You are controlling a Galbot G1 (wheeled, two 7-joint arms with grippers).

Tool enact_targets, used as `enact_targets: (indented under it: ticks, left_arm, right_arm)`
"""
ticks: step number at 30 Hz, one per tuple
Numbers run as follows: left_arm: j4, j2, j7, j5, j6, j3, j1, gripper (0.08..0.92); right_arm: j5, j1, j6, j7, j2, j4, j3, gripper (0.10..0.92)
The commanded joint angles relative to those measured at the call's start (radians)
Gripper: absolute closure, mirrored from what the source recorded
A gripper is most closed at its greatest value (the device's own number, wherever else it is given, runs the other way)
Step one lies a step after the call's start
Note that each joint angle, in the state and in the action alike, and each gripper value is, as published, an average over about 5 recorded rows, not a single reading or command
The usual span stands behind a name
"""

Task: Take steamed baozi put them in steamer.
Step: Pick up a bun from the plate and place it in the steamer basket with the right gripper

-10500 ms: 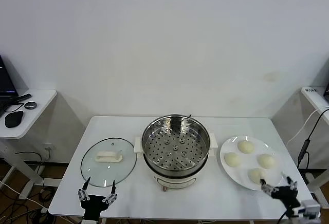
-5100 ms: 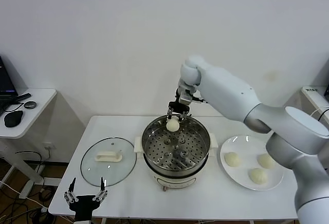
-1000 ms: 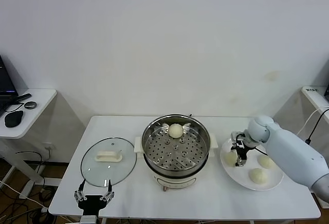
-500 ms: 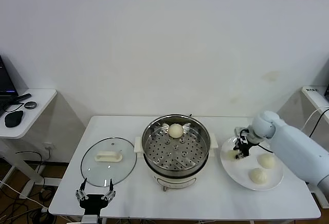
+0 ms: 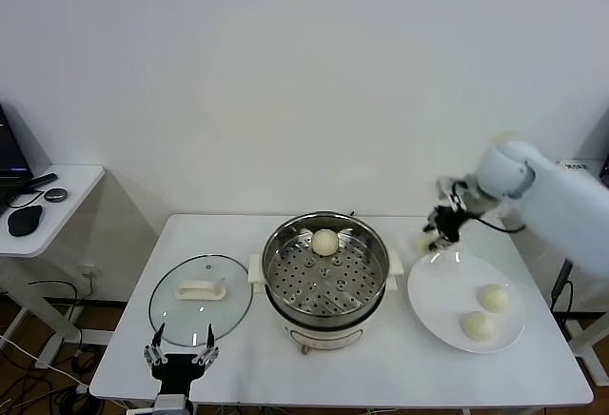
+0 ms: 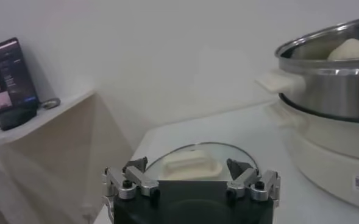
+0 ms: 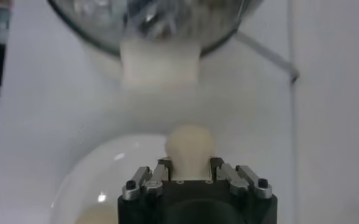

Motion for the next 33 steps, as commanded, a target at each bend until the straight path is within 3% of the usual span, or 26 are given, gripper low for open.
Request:
enact_targets:
  ticks: [1,13,33]
  left_arm:
    - [-0.009,0.005,-0.010,-0.003,-0.001,-0.002,-0.006,0.177]
    - [-0.053,0.013,-0.011,-0.015,0.018,-0.007,0.010,0.177]
    - [-0.074,0.016,-0.007,-0.050,0.017,0.000,0.006,0.177]
  right_arm:
    - [0.349,0.435,-0.149,-0.018,0.151,0.123,-0.373,0.618]
    - [0.451,0.306,-0.329,0.077,0.502,0.036,-0.404,0.618]
    - [0.306,0.099,-0.361,0.187,0.729,-0.277,-0.385,0.618]
